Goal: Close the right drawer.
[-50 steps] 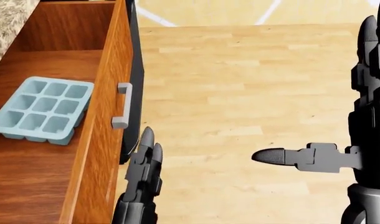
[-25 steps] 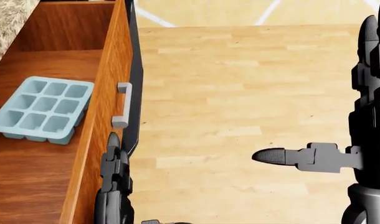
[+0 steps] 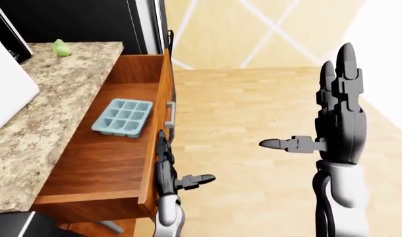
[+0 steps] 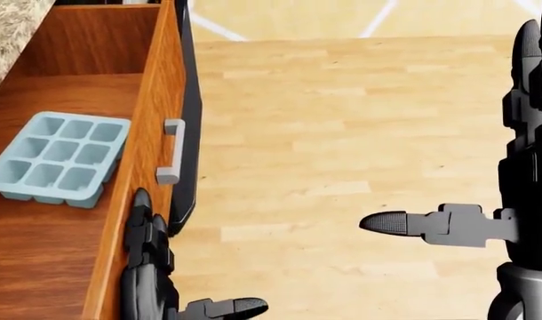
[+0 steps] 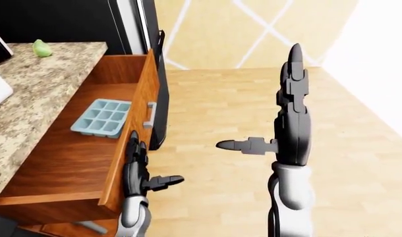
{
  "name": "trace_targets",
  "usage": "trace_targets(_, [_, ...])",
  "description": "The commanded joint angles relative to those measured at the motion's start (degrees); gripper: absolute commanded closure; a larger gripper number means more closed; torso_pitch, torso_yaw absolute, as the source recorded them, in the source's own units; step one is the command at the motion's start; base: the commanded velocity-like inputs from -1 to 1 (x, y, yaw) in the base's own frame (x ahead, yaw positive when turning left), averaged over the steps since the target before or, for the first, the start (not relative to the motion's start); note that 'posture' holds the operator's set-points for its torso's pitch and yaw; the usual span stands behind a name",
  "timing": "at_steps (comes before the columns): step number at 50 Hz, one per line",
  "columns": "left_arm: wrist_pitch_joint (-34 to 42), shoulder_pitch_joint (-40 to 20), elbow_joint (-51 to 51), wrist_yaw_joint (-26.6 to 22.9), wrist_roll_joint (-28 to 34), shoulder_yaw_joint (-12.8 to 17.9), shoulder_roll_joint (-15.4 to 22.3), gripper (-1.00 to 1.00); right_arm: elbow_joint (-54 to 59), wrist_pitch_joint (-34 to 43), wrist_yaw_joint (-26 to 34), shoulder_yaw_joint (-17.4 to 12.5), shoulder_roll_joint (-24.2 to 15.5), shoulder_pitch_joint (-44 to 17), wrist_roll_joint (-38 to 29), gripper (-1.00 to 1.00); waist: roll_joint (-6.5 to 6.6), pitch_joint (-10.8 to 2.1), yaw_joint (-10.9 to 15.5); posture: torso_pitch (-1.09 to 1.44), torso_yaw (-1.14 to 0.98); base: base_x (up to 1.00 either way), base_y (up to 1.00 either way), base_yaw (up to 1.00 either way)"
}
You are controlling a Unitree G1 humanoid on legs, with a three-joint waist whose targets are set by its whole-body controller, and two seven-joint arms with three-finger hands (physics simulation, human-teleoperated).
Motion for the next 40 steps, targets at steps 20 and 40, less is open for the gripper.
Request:
trace_targets(20, [-0.4, -2.1, -0.7, 2.6, -1.6, 2.2, 0.0, -1.00, -1.5, -1.8, -0.2, -0.3, -0.4, -0.9, 0.0, -1.00, -0.11, -0.94, -0.1, 0.00, 0.00, 0.00, 0.00, 0.00])
trace_targets(40, [-0.5, -4.3, 1.0, 3.8, -4.4, 5.2, 0.8, -1.00, -1.9, -1.5, -0.2, -0.3, -0.3, -0.8, 0.0, -1.00, -0.11, -0.86, -0.2, 0.00, 0.00, 0.00, 0.00, 0.00])
